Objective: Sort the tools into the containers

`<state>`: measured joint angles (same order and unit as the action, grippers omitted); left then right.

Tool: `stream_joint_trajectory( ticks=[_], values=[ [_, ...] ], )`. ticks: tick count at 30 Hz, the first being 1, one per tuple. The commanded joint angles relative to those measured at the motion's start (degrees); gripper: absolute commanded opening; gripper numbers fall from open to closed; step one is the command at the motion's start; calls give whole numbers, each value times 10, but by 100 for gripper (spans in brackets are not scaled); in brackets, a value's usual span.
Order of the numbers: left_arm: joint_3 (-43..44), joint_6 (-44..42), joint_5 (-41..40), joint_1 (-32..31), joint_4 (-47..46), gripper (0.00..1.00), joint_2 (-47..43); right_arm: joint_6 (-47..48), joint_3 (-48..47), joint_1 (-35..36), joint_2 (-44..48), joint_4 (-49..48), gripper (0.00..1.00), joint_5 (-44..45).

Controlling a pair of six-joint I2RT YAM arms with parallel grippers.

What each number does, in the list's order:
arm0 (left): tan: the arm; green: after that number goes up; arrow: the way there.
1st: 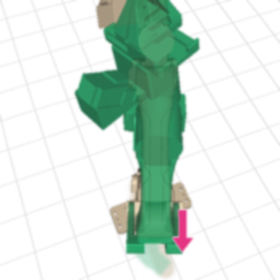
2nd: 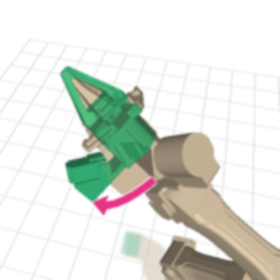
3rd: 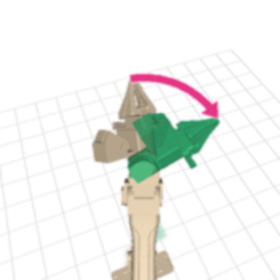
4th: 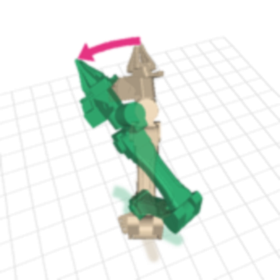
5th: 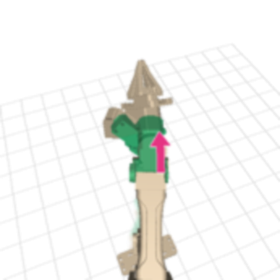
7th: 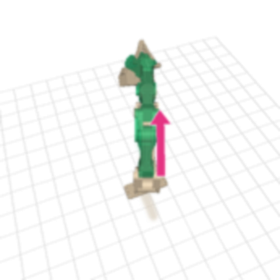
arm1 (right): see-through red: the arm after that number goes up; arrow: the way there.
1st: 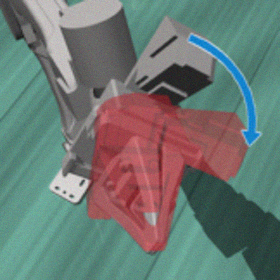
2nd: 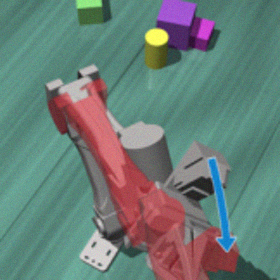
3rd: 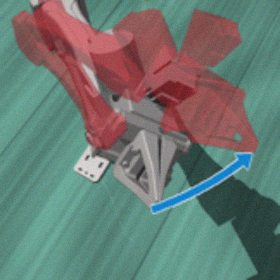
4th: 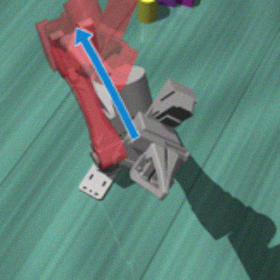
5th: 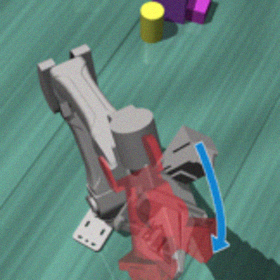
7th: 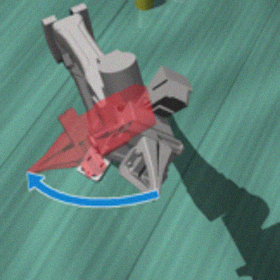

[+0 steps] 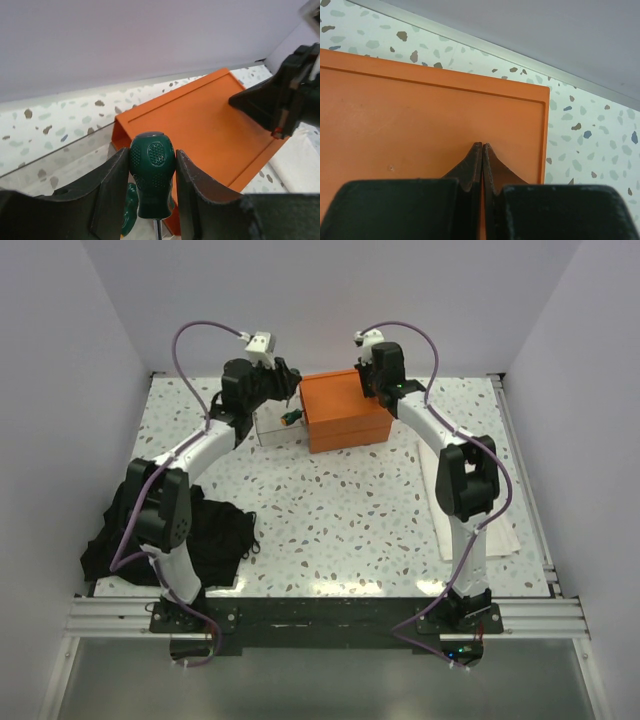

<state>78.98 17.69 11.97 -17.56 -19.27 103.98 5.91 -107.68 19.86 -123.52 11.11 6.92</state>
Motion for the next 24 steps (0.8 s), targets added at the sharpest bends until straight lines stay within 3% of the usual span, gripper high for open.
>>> stream_joint_trajectory(
  ticks=[1,3,4,5,8,15,19,22,23,24],
  values=[
    [12,38,-56,15,14,0,-4,16,26,-5,-36,86,0,20],
    [16,38,-60,17,30,3,0,17,30,-6,-35,85,0,20],
    [19,43,-60,18,32,13,1,18,33,-6,-35,84,0,20],
    [22,44,-54,19,36,35,3,18,33,-6,-36,84,0,20],
    [44,43,-35,21,56,55,6,16,29,-6,-40,85,0,17],
    [60,-13,-22,46,60,66,-29,15,24,-6,-42,86,0,16],
    [16,-23,-39,95,72,58,-48,18,33,-5,-37,84,0,16],
    [-32,-27,-41,127,72,19,-62,19,35,-6,-36,84,0,15],
    [-45,-29,-47,133,71,0,-65,19,35,-6,-36,84,0,15],
    [-58,-32,-49,140,64,0,-72,18,35,-6,-36,84,0,14]
  ],
)
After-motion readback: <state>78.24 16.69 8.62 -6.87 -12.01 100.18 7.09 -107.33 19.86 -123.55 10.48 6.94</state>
